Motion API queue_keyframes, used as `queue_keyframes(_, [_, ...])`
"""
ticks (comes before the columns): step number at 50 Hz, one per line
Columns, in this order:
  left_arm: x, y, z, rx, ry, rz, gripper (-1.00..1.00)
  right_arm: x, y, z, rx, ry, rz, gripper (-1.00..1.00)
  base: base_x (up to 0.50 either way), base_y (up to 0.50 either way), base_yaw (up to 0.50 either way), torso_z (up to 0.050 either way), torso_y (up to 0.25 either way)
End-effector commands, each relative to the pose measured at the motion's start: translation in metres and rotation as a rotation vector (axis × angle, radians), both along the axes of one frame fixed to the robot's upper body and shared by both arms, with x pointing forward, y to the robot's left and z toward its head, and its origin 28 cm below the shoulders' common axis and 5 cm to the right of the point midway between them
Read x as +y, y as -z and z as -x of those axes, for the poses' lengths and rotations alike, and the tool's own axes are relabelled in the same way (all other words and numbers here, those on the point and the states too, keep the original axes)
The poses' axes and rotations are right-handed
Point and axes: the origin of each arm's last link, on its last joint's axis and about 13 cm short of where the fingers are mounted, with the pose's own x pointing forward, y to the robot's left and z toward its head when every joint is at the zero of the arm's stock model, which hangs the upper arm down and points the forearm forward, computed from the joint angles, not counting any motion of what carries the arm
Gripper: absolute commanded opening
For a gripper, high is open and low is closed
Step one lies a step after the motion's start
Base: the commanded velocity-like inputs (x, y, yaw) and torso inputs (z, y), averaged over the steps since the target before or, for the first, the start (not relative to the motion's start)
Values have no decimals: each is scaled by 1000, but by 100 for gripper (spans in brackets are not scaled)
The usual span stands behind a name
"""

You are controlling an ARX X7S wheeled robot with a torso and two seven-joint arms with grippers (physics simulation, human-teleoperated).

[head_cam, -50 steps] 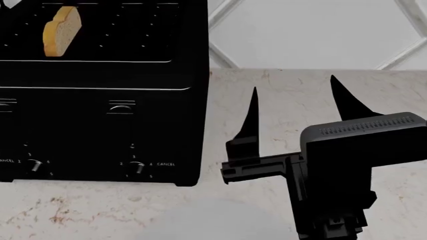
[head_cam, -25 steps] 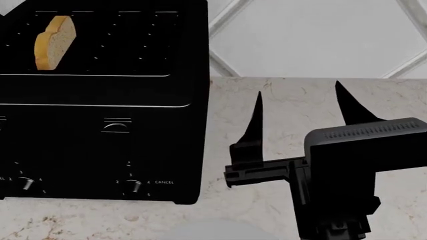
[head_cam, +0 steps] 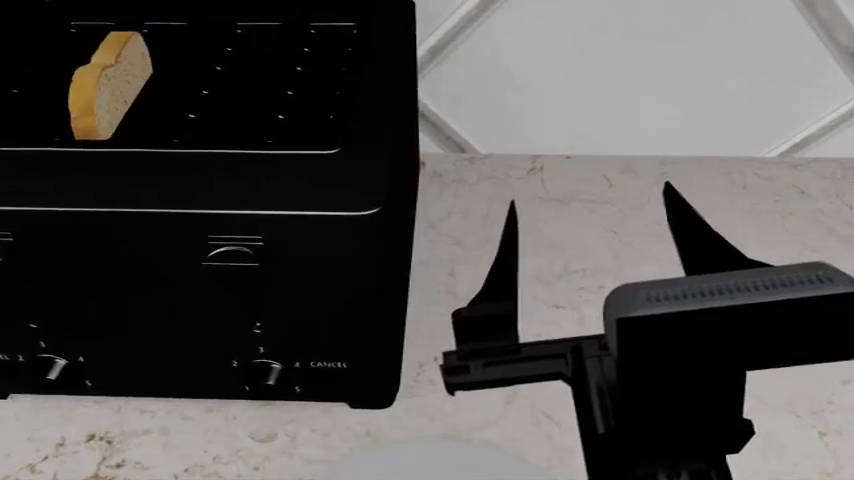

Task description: Place the toasted item on a plate.

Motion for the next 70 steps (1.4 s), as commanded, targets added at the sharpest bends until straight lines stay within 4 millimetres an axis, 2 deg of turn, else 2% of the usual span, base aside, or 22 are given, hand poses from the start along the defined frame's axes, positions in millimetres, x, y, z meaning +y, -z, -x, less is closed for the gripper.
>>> queue_keyframes(1, [-12, -5, -21, 90, 51, -19, 100, 2, 4, -1, 3, -9, -9, 100, 0, 0, 0, 0, 0])
queue_keyframes(16, [-4, -15, -32, 147, 1, 4, 100, -1, 8, 2, 20, 0, -14, 100, 0, 0, 0, 0, 0])
queue_keyframes(23, [1, -27, -13, 197, -10, -8, 100, 0, 7, 0, 20, -6, -17, 100, 0, 0, 0, 0, 0])
queue_keyframes(30, [2, -24, -14, 212, -24, -22, 100, 1, 6, 0, 12, -6, -22, 100, 0, 0, 0, 0, 0])
queue_keyframes(53, [-6, 6, -52, 253, -18, 10, 100, -1, 8, 5, 15, 6, -22, 100, 0, 0, 0, 0, 0])
queue_keyframes(70, [-1, 27, -65, 280, -45, 19, 100, -3, 8, 8, 21, 18, -22, 100, 0, 0, 0, 0, 0])
